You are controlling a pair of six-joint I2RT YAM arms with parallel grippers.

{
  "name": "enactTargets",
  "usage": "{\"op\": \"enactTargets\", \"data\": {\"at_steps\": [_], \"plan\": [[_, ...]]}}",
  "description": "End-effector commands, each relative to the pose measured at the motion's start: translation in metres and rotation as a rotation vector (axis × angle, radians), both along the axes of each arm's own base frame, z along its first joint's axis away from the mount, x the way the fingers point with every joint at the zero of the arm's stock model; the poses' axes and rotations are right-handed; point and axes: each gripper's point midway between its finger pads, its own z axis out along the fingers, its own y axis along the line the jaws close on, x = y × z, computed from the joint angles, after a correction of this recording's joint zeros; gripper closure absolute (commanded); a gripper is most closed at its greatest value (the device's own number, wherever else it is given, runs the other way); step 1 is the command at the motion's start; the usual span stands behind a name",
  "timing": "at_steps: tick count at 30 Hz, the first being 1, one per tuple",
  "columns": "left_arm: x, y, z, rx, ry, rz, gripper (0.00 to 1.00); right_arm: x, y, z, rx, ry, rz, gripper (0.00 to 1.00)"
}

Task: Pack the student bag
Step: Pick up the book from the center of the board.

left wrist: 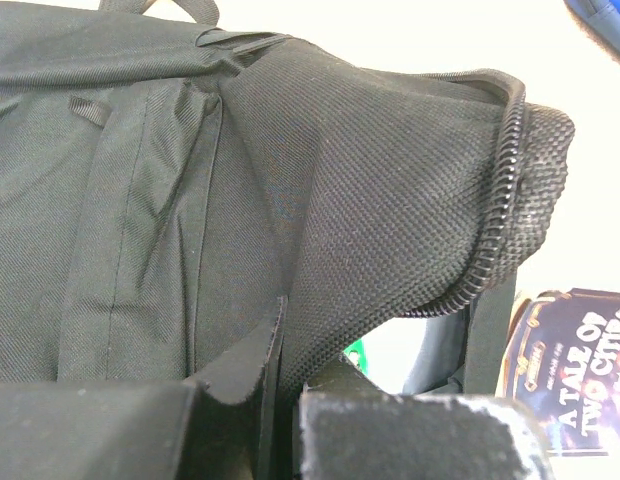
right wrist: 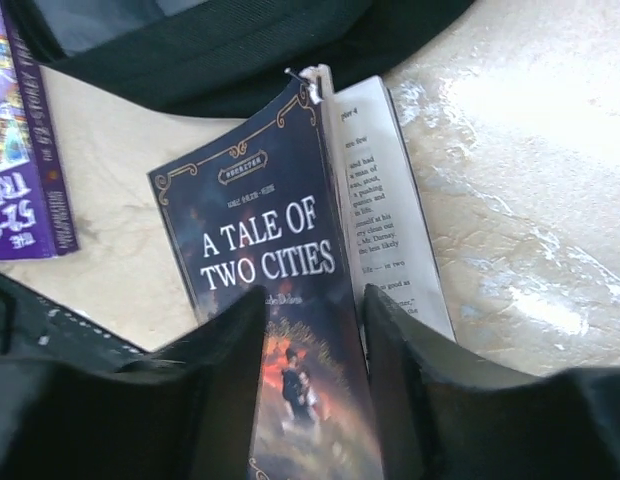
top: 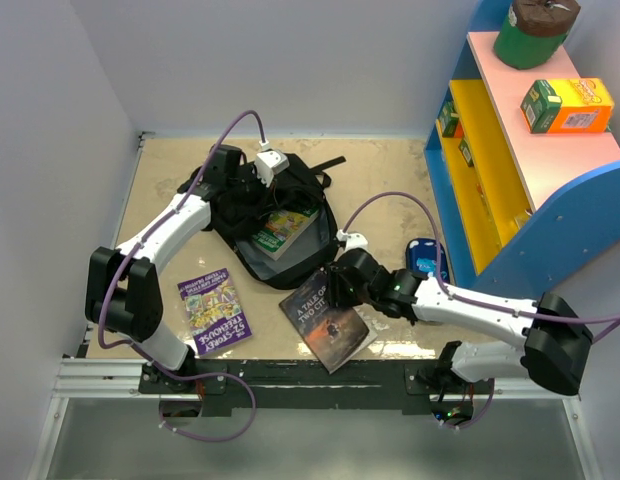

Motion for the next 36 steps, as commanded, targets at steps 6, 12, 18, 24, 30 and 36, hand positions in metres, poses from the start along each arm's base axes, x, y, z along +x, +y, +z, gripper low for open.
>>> {"op": "enactTargets", "data": {"at_steps": [6, 12, 18, 24, 30, 36], "plan": [[0.008, -0.011, 0.021, -0.041, -0.054, -0.016, 1.0, -0.016, 0.032, 0.004, 0.172, 0.018, 0.115, 0.74], [0.009, -0.012, 0.023, -0.044, -0.058, -0.019, 1.0, -0.024, 0.023, -0.044, 0.079, 0.087, 0.128, 1.0], [0.008, -0.01, 0.021, -0.038, -0.054, -0.014, 1.0, -0.007, 0.029, 0.016, 0.13, -0.026, 0.116, 1.0], [0.007, -0.012, 0.022, -0.05, -0.046, -0.019, 1.0, 0.003, 0.053, 0.139, 0.302, -0.192, 0.2, 1.0], [0.005, -0.014, 0.025, -0.064, -0.042, -0.023, 1.0, 0.041, 0.052, 0.214, 0.382, -0.301, 0.118, 1.0], [0.003, -0.014, 0.03, -0.069, -0.048, -0.025, 1.0, 0.083, 0.043, 0.231, 0.444, -0.311, 0.005, 1.0]]}}
